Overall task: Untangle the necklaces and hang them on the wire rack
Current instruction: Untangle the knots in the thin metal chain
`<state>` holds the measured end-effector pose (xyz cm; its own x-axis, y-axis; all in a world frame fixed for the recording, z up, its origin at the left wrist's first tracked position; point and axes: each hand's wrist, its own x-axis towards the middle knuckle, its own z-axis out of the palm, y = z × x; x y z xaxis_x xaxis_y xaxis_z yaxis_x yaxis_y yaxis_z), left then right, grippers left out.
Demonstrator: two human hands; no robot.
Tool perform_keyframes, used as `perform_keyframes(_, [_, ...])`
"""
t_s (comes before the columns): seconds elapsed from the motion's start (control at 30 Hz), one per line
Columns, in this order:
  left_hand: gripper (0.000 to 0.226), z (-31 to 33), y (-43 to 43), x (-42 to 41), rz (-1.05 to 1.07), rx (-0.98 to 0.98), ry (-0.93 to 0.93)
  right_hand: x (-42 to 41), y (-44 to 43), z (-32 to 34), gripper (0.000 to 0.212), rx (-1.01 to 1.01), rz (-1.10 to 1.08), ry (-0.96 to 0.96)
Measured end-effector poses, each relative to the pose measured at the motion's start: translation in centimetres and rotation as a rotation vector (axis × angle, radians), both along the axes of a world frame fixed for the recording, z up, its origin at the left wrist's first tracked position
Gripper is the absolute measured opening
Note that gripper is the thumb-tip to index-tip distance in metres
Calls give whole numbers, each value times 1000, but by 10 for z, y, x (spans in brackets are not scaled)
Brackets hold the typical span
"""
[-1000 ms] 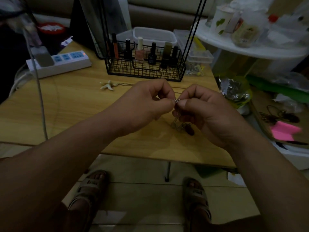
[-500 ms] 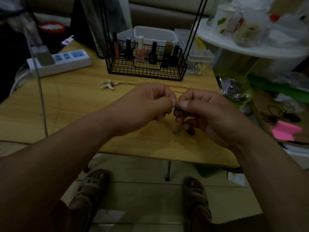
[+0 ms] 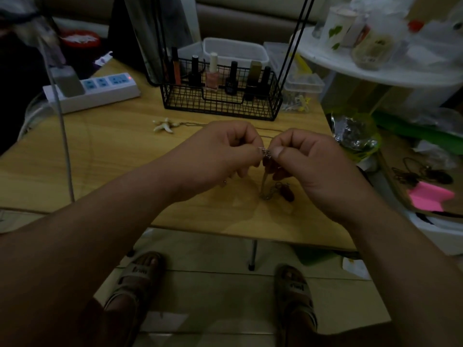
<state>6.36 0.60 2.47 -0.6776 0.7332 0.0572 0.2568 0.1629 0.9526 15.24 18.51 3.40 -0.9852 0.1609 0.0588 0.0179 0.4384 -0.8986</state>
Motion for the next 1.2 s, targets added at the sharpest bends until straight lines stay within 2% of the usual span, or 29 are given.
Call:
perform_keyframes(0.27, [4, 0, 1, 2, 31, 34, -90, -3, -7, 0, 17, -57, -59, -18])
perform_keyframes(0.63, [10, -3, 3, -2, 133, 112, -29, -2, -13, 1, 21, -58, -18, -107])
perform_keyframes(0.8, [14, -2, 2, -2, 138, 95, -43, -2, -13, 1, 22, -150, -20, -129])
perform_keyframes(0.93, [3, -2, 0, -1, 132, -38, 125, -1, -14, 0, 21, -108, -44, -149])
perform_keyframes(1.0, [7, -3, 1, 1, 146, -74, 193, -1, -15, -1, 21, -45, -52, -157])
perform_keyframes(1.07, [6, -3, 1, 3, 149, -66, 195, -1, -15, -1, 19, -23, -56, -170])
perform_keyframes(1.2, [5, 0, 0, 2, 122, -17, 138, 0, -14, -2, 9, -102, -21, -160])
